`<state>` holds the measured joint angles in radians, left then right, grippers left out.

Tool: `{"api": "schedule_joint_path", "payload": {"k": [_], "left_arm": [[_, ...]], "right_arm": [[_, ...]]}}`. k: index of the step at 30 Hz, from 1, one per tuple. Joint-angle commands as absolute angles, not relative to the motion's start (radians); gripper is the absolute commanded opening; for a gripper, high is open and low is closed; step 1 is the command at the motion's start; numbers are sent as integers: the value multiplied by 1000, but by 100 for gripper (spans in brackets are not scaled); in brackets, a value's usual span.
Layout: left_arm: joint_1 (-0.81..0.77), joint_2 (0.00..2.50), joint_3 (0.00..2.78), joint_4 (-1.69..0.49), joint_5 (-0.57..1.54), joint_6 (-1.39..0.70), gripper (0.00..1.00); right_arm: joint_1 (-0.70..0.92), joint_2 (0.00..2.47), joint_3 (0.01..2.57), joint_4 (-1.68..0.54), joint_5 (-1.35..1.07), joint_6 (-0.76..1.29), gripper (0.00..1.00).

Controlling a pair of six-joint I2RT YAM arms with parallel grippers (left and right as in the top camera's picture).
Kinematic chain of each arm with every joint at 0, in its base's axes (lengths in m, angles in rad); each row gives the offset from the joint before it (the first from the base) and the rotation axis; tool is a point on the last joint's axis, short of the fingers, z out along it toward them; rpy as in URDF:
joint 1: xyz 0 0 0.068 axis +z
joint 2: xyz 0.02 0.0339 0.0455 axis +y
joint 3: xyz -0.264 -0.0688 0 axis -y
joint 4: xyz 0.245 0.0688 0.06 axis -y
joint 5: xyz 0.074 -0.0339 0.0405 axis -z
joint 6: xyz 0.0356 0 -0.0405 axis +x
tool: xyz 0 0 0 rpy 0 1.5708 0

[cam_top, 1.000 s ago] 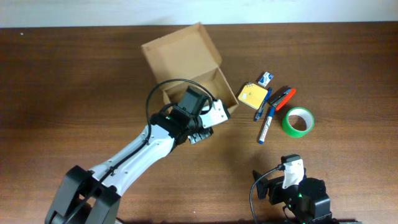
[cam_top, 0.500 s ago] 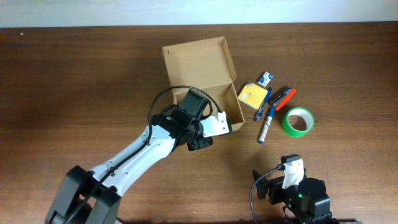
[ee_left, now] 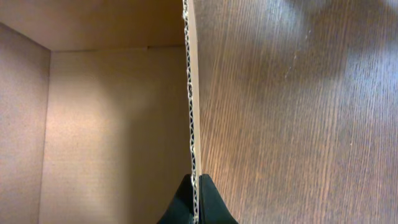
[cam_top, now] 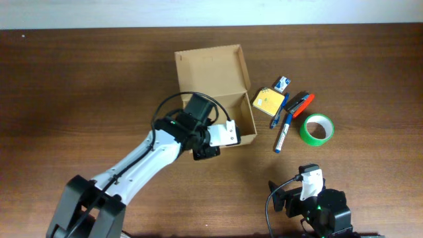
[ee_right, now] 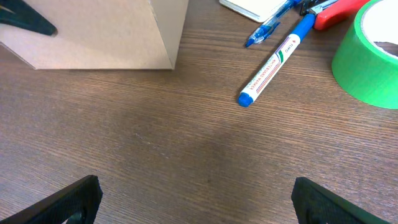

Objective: Pack container
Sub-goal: 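Drag the cardboard box rightward toward table center with the left gripper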

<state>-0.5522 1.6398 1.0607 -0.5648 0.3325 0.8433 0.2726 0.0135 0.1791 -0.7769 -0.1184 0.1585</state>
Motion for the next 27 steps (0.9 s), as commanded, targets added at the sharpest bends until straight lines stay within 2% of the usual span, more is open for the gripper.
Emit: {"api": "schedule_joint_path", "payload": {"k": [1,22,23,24,25,27], "left_arm": [[-521,1608,1084,-562,442,916,1],[-505,1608,1084,-562,410,958,1],[-505,1608,1084,-557,399,955,7],[-505,1608,1084,-558,392,955,32],[-505,1608,1084,-558,387,951,99],[-505,1607,1084,-558,374,926,99]], "right_arm": [[268,4,169,-775,-123,166,99],[268,4,169,-775,-123,166,99],[268,4,169,-775,-123,166,99],[268,4,169,-775,-123,166,99],[268,4,169,-775,-123,166,99],[268,4,169,-775,-123,166,99]]}}
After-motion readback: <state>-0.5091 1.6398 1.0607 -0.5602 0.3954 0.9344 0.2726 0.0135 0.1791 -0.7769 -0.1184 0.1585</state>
